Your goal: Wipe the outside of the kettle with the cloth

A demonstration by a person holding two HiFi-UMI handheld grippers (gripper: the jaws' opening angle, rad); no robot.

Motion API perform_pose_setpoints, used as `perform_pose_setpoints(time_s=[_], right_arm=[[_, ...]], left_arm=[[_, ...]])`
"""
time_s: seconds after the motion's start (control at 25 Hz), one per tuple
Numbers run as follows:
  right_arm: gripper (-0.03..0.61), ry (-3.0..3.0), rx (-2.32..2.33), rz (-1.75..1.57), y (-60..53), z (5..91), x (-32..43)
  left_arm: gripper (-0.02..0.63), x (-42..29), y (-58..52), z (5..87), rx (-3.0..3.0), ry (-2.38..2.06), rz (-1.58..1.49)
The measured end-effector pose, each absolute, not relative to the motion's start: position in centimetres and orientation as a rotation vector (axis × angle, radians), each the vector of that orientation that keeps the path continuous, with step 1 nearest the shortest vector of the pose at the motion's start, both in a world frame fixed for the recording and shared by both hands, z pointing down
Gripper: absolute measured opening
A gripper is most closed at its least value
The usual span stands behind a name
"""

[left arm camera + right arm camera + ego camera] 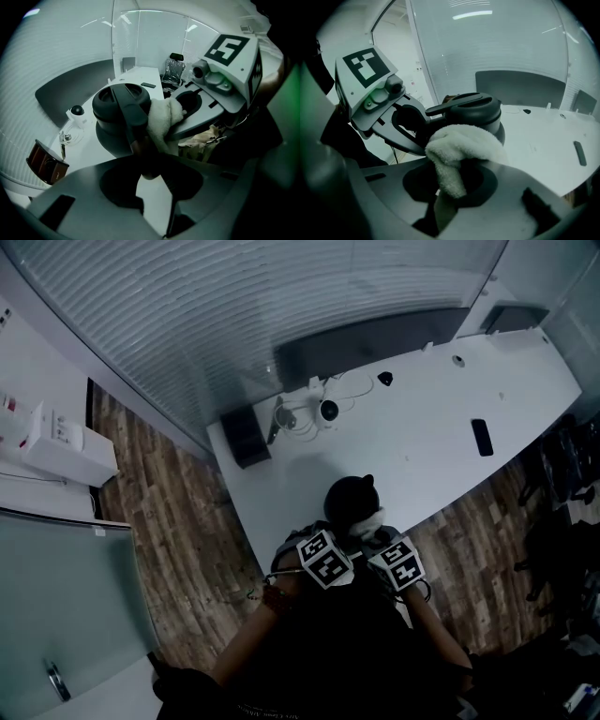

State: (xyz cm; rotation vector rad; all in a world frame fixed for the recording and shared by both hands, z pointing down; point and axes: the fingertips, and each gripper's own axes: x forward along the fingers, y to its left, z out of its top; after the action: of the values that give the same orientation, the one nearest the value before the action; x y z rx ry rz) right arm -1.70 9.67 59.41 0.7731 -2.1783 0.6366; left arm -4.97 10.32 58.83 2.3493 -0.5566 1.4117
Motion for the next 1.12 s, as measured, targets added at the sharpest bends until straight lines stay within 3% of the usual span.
perform_pose_setpoints(time_s=[0.76,1.12], right_arm=[[0.067,-1.898,0.595,0.695,10.8,73.2,-1.6],[0.067,-2.033,0.653,0.642,12.7,68.6,0.0]], left_arm=[[0.127,-5.3,10.4,59.7,2.35,-0.555,1.407],[0.127,-4.9,10.7,59.5,2.347,-0.538,1.383]])
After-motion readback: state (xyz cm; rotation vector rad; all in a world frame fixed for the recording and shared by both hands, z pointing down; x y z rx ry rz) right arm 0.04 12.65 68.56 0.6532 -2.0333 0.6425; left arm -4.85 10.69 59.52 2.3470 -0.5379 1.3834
